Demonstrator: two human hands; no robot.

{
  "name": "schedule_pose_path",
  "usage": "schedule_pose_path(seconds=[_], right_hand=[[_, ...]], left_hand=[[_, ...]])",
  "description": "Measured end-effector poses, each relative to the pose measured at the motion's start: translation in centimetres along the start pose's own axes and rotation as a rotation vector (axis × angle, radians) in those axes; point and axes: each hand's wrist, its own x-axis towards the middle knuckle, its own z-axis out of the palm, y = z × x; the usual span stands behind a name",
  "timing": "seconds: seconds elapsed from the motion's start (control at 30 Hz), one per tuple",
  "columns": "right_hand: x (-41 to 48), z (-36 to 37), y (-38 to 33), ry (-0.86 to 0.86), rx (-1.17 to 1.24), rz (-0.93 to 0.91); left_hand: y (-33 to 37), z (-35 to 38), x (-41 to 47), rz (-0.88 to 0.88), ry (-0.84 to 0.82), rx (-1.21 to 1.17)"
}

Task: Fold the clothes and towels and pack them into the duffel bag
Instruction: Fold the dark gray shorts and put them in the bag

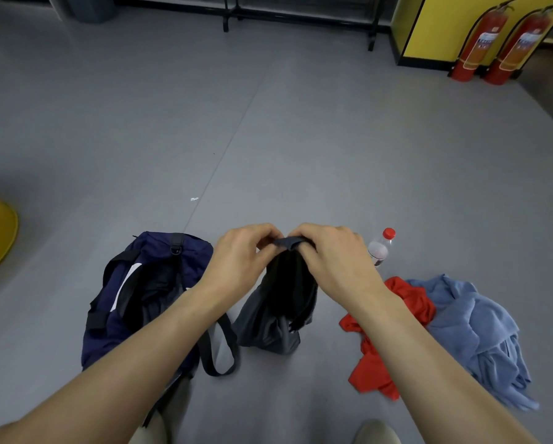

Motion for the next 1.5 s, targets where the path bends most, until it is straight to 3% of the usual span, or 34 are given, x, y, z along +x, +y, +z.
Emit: schedule_pose_path(seconds=[0.23, 0.37, 0.5, 0.57, 0.63, 0.8, 1.1, 1.27, 1.4, 1.5], right_hand=[[-0.3, -1.3, -0.6, 0.176, 0.416, -0.007], [-0.1, -1.7, 0.6, 0.238, 0.386, 0.113], [-0.4, -1.0, 1.8, -0.036, 0.173, 0.207], [-0.7, -0.6, 1.6, -0.214, 0.186, 0.159], [-0.8, 0.0, 1.0, -0.28, 0.199, 0.112], [0.0, 0.2, 0.5, -0.047, 0.055, 0.028], [-0.3, -1.1, 0.1, 0.212, 0.408, 0.032], [0.1, -2.0, 1.2, 0.38, 0.482, 0.18], [0.2, -0.9, 2.8, 0.132, 0.175, 0.311], [-0.4, 0.3, 2.4, -0.119, 0.177, 0.244]], left_hand=[[-1.2, 1.0, -0.2, -0.074, -0.136, 0.109], [-1.3, 1.0, -0.1, -0.113, -0.114, 0.103], [-0.5, 0.4, -0.1, -0.028, -0.077, 0.031], [-0.1, 0.3, -0.2, 0.027, -0.082, 0.023], [0.2, 0.4, -0.3, 0.066, -0.096, 0.027], [0.2, 0.3, -0.2, 0.089, -0.086, 0.034], [-0.9, 0.1, 0.0, -0.044, -0.088, 0.24], [-1.5, -0.7, 0.1, -0.143, -0.127, 0.251], [-1.0, -1.4, 0.7, -0.096, -0.083, 0.011], [-0.4, -1.6, 0.8, -0.05, -0.124, -0.077]])
